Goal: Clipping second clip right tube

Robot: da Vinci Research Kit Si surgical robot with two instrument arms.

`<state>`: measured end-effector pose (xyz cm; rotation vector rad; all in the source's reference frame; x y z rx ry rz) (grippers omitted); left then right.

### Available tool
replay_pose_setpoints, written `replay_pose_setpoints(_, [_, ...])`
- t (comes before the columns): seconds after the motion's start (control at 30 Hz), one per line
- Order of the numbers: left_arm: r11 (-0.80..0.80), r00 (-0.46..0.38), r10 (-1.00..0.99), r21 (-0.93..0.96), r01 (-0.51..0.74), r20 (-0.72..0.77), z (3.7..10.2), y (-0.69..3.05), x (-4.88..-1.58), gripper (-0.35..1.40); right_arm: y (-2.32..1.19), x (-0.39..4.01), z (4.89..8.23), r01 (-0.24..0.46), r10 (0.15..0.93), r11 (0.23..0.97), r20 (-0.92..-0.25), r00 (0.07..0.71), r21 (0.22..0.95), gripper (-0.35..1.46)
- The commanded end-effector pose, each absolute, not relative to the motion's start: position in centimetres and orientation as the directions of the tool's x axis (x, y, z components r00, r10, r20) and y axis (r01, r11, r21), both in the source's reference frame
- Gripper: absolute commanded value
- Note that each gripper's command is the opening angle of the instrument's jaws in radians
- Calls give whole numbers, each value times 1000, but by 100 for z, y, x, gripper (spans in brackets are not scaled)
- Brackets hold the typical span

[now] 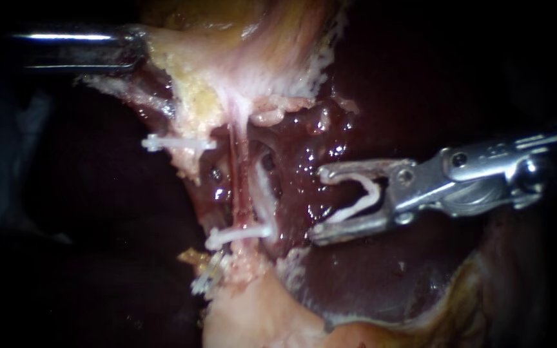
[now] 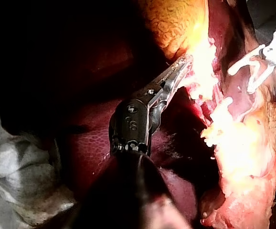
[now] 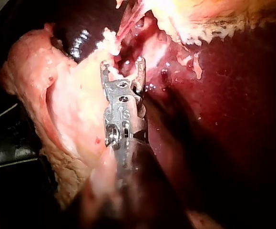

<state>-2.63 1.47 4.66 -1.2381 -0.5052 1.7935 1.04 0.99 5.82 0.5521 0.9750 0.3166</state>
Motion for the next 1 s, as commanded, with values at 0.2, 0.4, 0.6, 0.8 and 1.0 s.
replay_pose_setpoints(0.2, [-536,-123,832,-727,-430,-541,466,146,-263,-35,81,146,607,-23,552,776,-660,510,630,49])
replay_pose_setpoints(0.4, [-536,-122,832,-726,-430,-541,467,145,-264,-35,81,178,621,-40,596,752,-652,469,658,48])
replay_pose_setpoints(0.6, [-536,-122,832,-726,-431,-542,467,145,-265,-35,85,190,625,-39,622,734,-648,440,678,48])
replay_pose_setpoints(0.8, [-536,-122,831,-726,-431,-542,468,145,-265,-35,86,194,626,-11,644,712,-647,409,702,48])
replay_pose_setpoints(1.0, [-536,-122,831,-725,-431,-542,468,145,-266,-35,85,198,625,19,658,697,-650,380,717,47])
